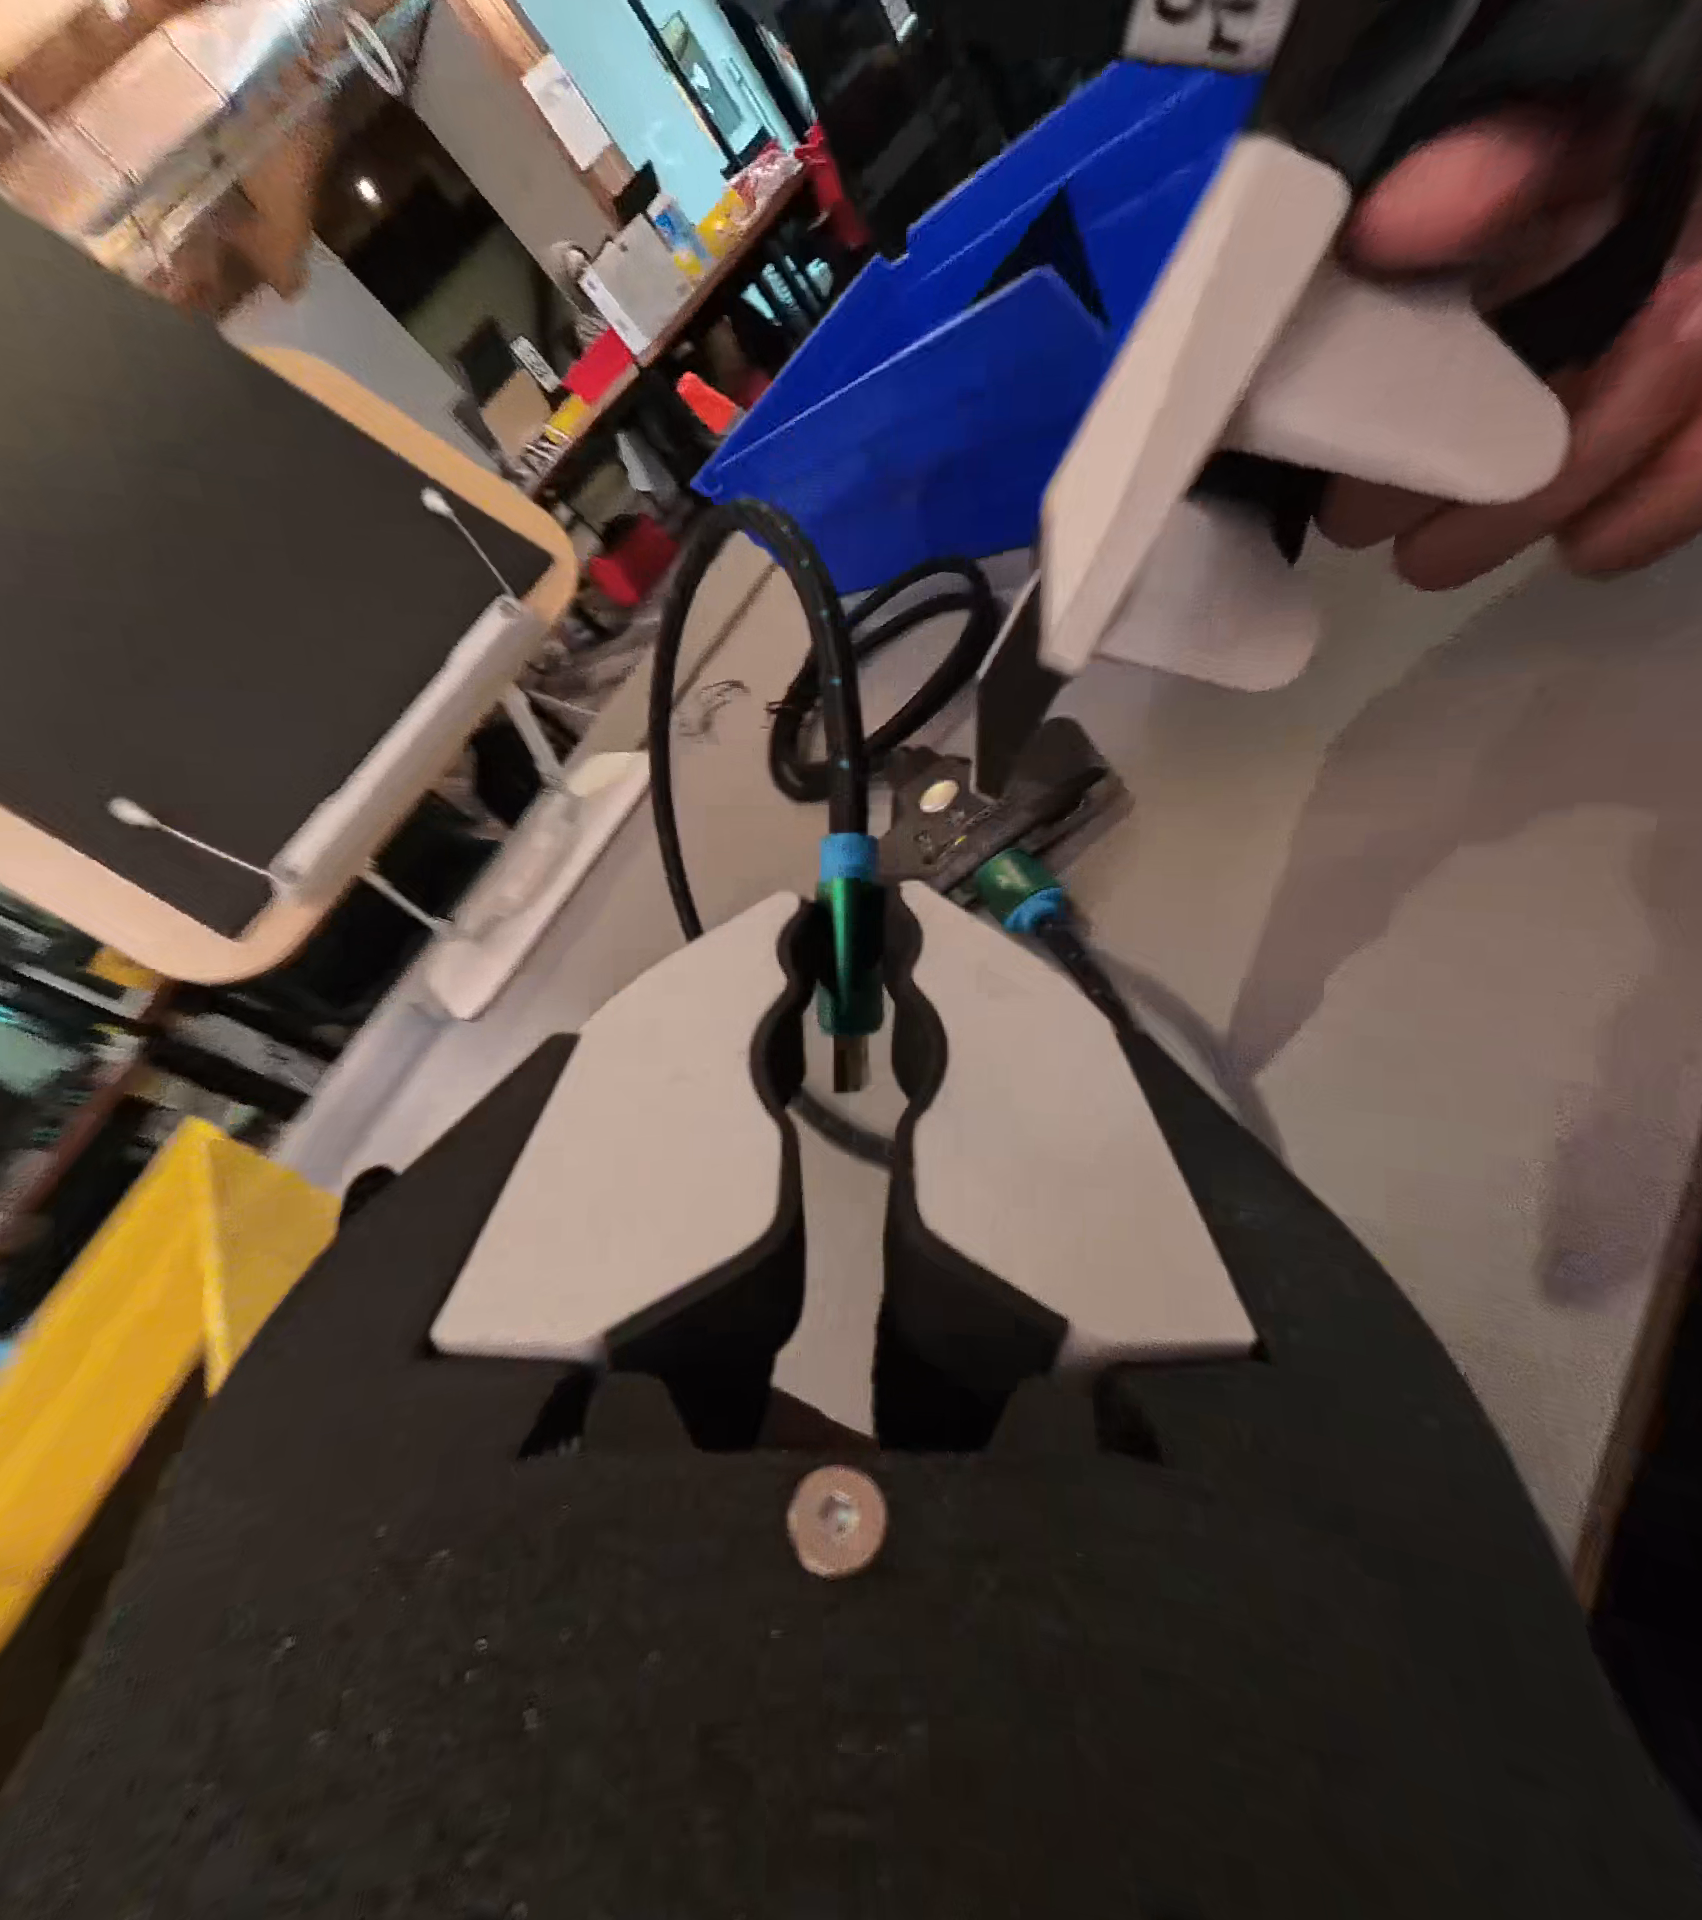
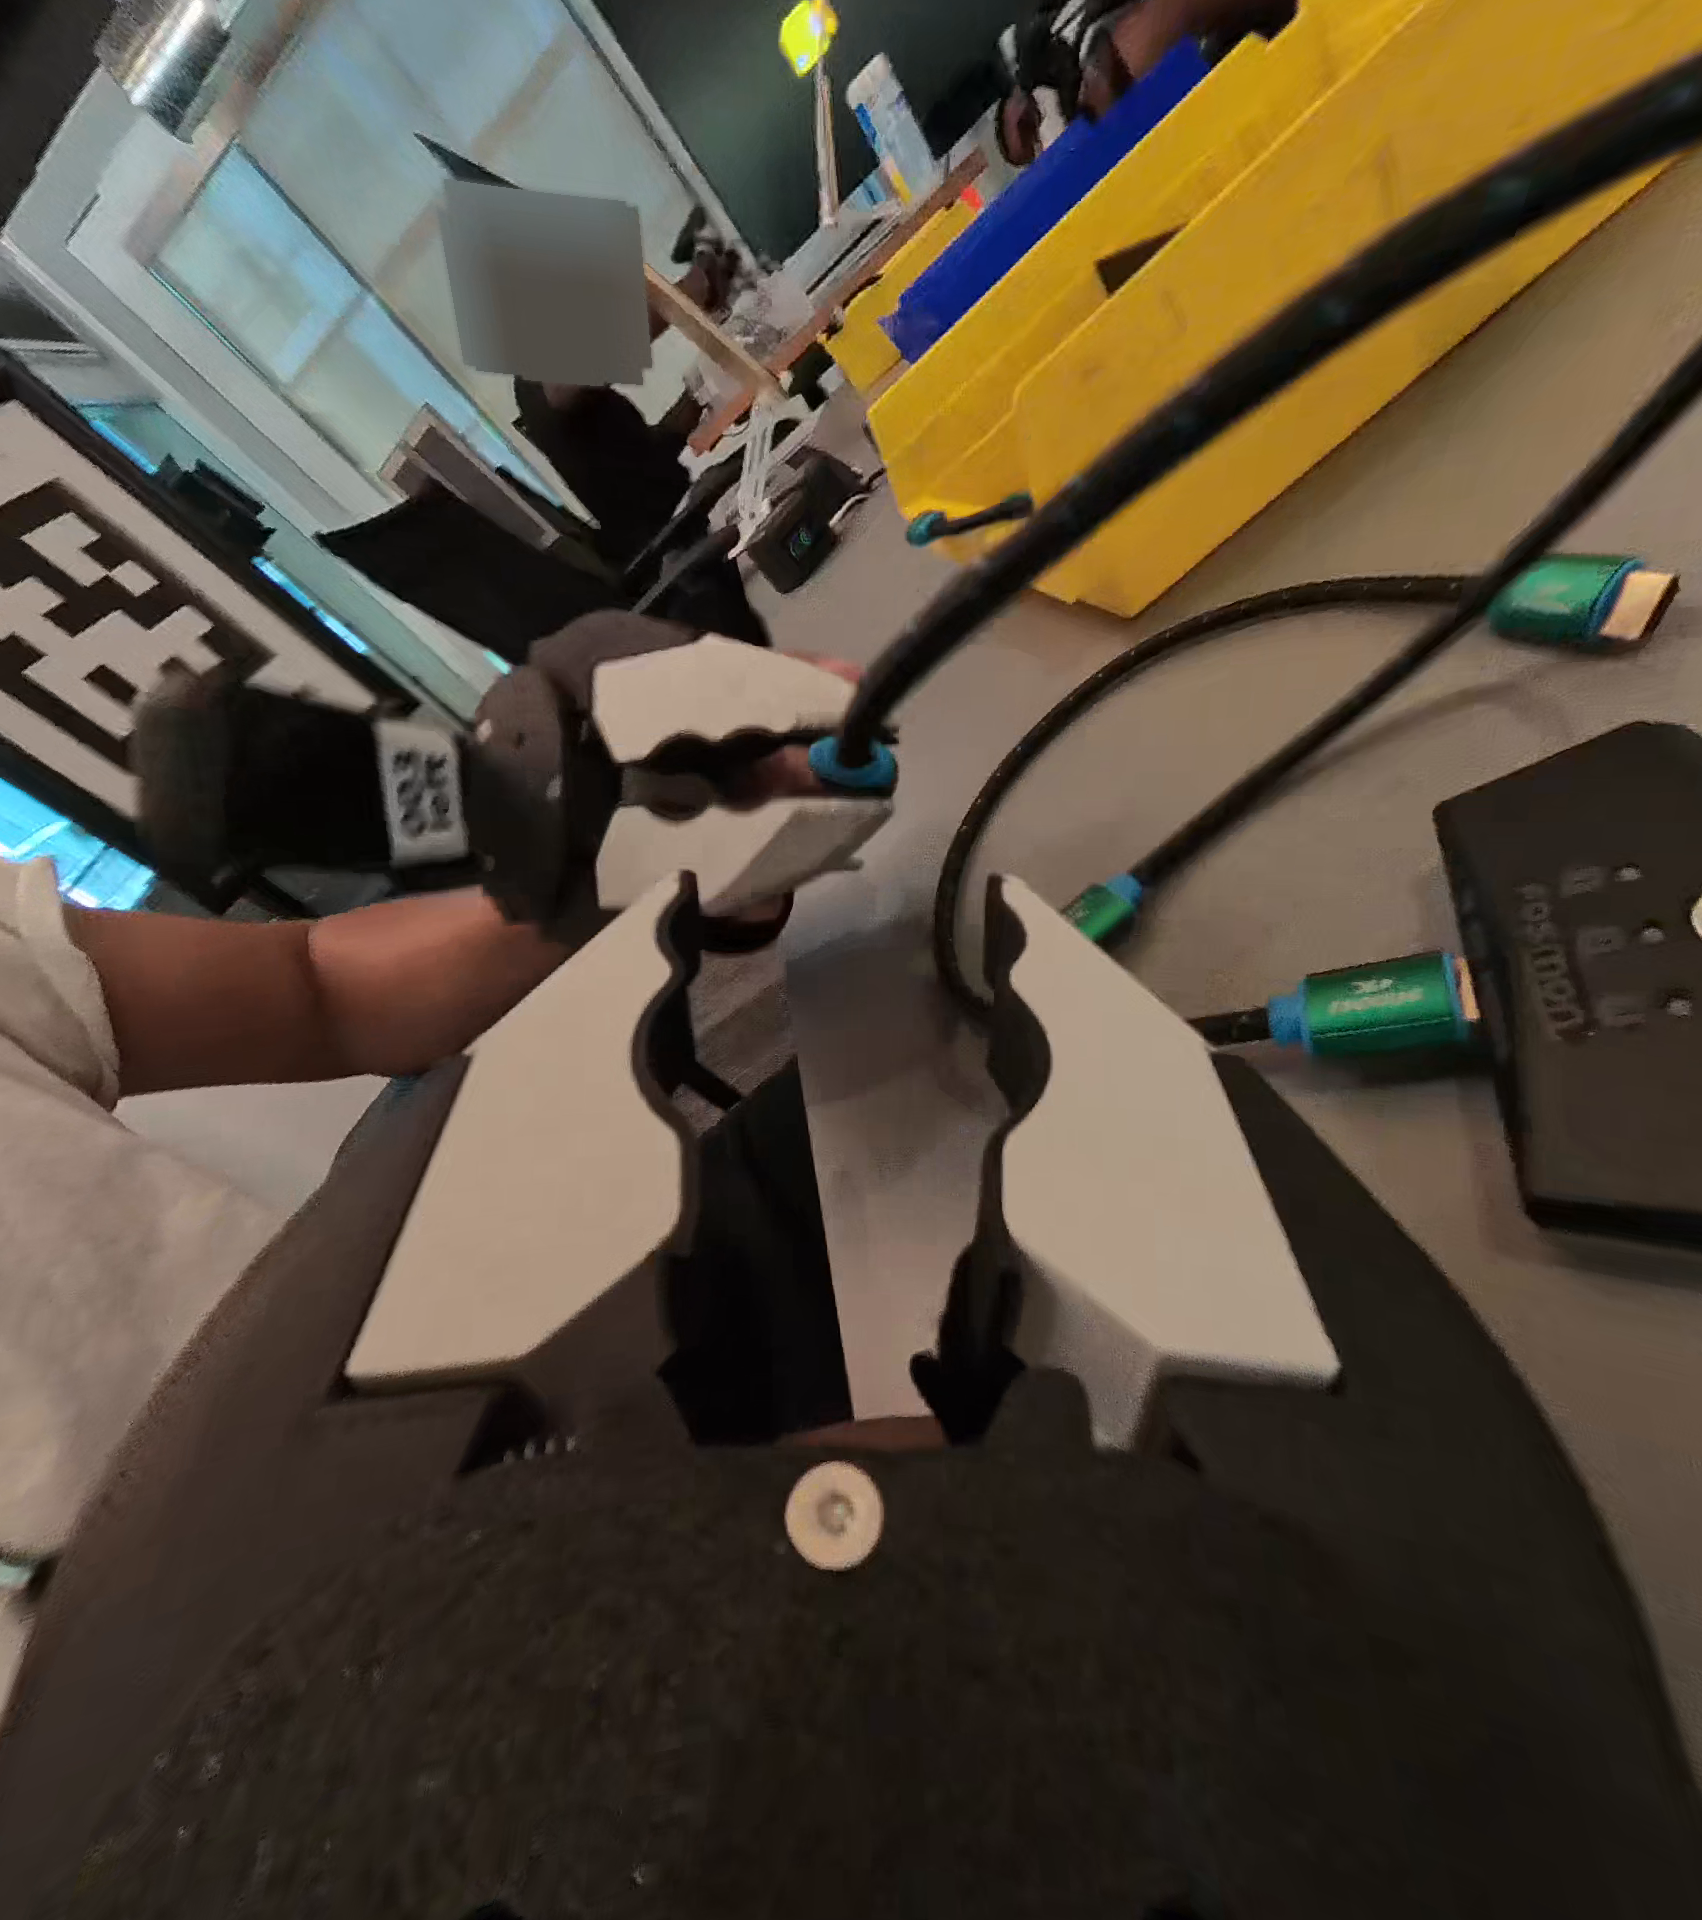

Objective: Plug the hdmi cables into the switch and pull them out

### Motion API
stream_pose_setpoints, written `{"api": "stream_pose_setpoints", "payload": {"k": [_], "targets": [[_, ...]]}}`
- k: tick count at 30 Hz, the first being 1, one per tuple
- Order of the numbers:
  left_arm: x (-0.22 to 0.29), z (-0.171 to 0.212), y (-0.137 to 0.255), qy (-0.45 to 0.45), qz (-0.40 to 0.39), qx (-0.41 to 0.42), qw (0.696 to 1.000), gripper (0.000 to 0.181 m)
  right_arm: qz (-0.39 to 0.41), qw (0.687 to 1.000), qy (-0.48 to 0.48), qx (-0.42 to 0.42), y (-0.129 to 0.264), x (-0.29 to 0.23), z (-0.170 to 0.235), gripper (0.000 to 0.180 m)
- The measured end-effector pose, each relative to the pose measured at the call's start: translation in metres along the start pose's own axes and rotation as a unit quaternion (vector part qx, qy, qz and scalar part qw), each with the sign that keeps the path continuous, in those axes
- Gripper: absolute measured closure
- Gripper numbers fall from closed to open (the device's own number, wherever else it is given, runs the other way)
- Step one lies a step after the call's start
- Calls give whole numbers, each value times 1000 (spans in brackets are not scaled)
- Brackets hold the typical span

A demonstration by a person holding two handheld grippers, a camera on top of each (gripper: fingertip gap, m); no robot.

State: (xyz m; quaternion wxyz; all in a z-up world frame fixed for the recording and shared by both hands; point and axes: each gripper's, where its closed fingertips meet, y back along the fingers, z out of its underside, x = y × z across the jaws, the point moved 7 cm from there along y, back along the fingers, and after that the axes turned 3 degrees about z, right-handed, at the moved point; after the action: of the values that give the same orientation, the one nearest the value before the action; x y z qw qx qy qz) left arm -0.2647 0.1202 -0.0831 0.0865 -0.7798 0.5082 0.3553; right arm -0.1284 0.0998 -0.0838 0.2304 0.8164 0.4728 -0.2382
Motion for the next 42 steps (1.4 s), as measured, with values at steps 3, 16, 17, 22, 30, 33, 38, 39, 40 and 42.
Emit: {"api": "stream_pose_setpoints", "payload": {"k": [3, 16, 17, 22, 30, 33, 38, 39, 40, 42], "targets": [[12, -2, -4, -120, -35, -27, 992, 169, 59, 998, 22, -7, -12, -2, 1, 127], [36, -21, 4, -228, -35, 27, 973, 169, -38, 994, 74, -64, -14, -13, 10, 159], [36, -20, 4, -218, -34, 31, 975, 169, -33, 994, 82, -68, -13, -14, 10, 159], [32, -11, 4, -158, -17, 16, 987, 161, 0, 990, 125, -70, -11, -12, 12, 160], [1, 28, -14, 95, 27, -105, 990, 153, 225, 930, 291, -13, 41, -14, -11, 159], [-16, 29, -37, 200, 129, -99, 966, 139, 273, 911, 311, 8, 58, -19, -1, 159], [-49, 37, -97, 207, 283, -124, 928, 121, 318, 895, 312, 32, 75, -22, 10, 159], [-50, 38, -107, 207, 322, -133, 914, 122, 324, 895, 303, 42, 78, -22, 11, 159], [-50, 41, -115, 200, 353, -137, 904, 121, 332, 895, 295, 51, 81, -22, 11, 160], [-48, 47, -128, 168, 389, -149, 893, 121, 341, 895, 280, 59, 85, -20, 13, 160]]}}
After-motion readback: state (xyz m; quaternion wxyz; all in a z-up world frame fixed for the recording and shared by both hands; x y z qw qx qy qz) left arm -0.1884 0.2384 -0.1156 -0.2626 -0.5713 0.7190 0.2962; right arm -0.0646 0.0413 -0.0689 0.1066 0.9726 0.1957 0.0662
